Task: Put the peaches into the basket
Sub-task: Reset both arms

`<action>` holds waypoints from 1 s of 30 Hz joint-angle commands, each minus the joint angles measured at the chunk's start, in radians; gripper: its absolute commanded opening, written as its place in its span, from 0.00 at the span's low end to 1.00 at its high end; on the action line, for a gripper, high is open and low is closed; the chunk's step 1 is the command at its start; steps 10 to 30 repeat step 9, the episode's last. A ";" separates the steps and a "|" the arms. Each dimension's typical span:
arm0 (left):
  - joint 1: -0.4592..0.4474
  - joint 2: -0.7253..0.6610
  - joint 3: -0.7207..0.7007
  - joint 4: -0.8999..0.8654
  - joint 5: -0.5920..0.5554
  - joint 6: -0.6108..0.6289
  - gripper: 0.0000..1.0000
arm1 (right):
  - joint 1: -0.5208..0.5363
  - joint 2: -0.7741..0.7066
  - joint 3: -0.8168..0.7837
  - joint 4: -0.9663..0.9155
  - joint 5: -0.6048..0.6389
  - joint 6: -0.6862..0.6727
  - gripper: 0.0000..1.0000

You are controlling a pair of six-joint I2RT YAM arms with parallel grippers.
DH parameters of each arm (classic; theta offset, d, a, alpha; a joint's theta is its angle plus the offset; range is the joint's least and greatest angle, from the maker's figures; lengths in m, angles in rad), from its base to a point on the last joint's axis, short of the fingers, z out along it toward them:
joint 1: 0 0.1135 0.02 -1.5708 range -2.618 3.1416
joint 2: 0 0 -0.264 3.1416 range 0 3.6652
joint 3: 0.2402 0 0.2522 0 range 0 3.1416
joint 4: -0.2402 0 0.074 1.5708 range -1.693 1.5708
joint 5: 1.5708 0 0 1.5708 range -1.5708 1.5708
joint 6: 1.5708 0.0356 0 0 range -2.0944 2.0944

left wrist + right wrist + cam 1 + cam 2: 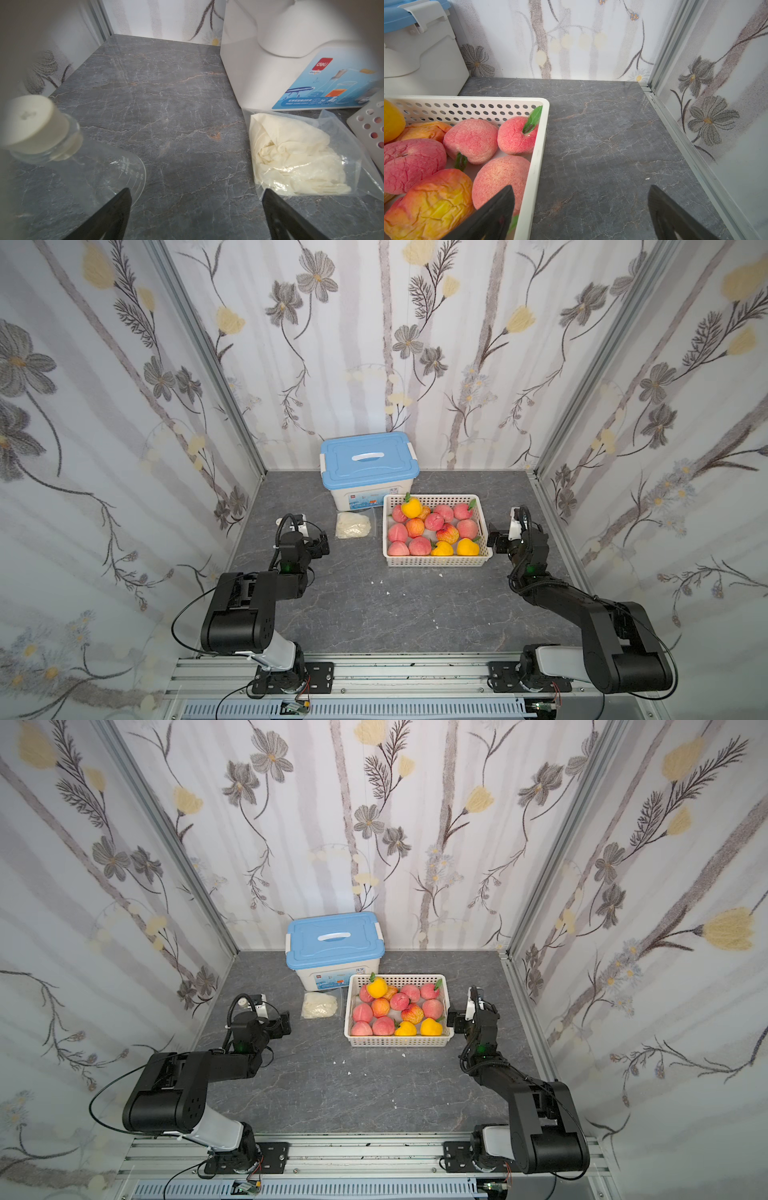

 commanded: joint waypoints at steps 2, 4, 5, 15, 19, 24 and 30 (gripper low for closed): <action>0.001 0.004 0.004 0.042 0.006 0.003 1.00 | 0.000 0.003 0.007 0.030 0.008 -0.002 1.00; 0.014 0.007 0.010 0.035 0.030 -0.006 1.00 | 0.000 0.003 0.007 0.030 0.008 -0.002 1.00; 0.018 0.007 0.012 0.034 0.033 -0.009 1.00 | 0.000 0.003 0.007 0.031 0.008 -0.001 1.00; 0.015 0.007 0.003 0.047 0.026 -0.005 1.00 | 0.000 0.003 0.007 0.030 0.008 -0.001 1.00; 0.015 0.007 0.003 0.047 0.026 -0.005 1.00 | 0.000 0.003 0.007 0.030 0.008 -0.001 1.00; 0.015 0.007 0.003 0.047 0.026 -0.005 1.00 | 0.000 0.003 0.007 0.030 0.008 -0.001 1.00; 0.015 0.007 0.003 0.047 0.026 -0.005 1.00 | 0.000 0.003 0.007 0.030 0.008 -0.001 1.00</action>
